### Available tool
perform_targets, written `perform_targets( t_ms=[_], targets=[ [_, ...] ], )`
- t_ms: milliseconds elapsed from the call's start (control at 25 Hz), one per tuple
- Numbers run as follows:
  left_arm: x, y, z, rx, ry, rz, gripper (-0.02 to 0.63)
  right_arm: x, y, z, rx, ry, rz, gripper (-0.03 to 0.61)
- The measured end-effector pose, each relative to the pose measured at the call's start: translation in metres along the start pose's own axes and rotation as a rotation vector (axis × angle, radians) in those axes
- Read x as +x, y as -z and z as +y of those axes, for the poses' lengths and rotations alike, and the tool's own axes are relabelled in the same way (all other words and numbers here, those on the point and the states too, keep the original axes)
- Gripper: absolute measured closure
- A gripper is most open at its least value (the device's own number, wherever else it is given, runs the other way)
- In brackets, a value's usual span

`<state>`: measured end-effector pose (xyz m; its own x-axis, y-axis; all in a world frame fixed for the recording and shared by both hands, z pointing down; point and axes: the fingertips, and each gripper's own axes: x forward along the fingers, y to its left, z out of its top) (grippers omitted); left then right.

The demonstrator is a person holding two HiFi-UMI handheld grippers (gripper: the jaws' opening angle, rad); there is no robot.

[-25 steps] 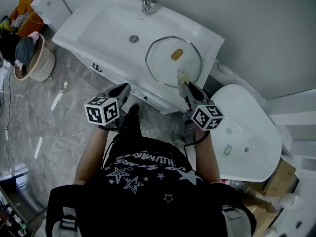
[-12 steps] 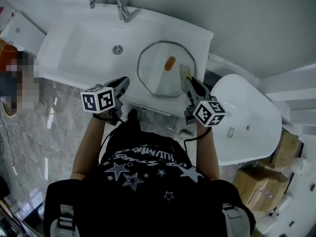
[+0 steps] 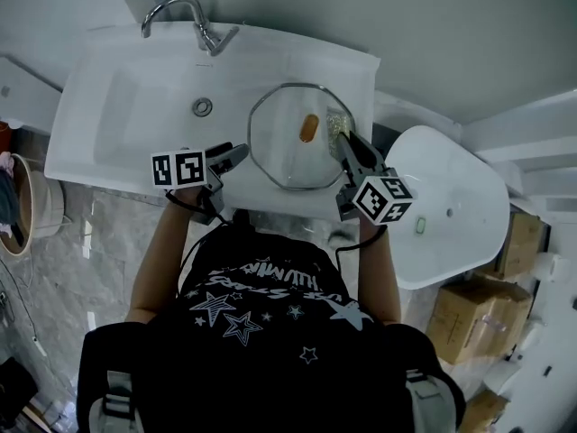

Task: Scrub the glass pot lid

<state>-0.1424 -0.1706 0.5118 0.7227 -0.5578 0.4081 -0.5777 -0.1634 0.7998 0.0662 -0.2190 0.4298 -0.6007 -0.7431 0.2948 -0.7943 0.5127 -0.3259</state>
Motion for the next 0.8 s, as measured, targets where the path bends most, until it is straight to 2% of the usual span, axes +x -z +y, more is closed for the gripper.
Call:
perform_targets(
  t_ms=[360, 520, 800],
  targets=[
    [0.036, -0.002, 0.041, -0.157, 0.071, 0.189, 0.391, 0.016, -0.002, -0.005, 0.003, 0.083, -0.011, 0.512],
    [0.049, -0.004, 0.059, -0.192, 0.082, 0.216, 0.391, 0.031, -0.004, -0.006, -0.045, 0.106, 0.009, 0.512],
    [0.071, 0.005, 0.076, -0.280, 0.129, 0.265, 0.391, 0.050, -0.007, -0.004, -0.068, 0.107, 0.039, 0.512]
  ],
)
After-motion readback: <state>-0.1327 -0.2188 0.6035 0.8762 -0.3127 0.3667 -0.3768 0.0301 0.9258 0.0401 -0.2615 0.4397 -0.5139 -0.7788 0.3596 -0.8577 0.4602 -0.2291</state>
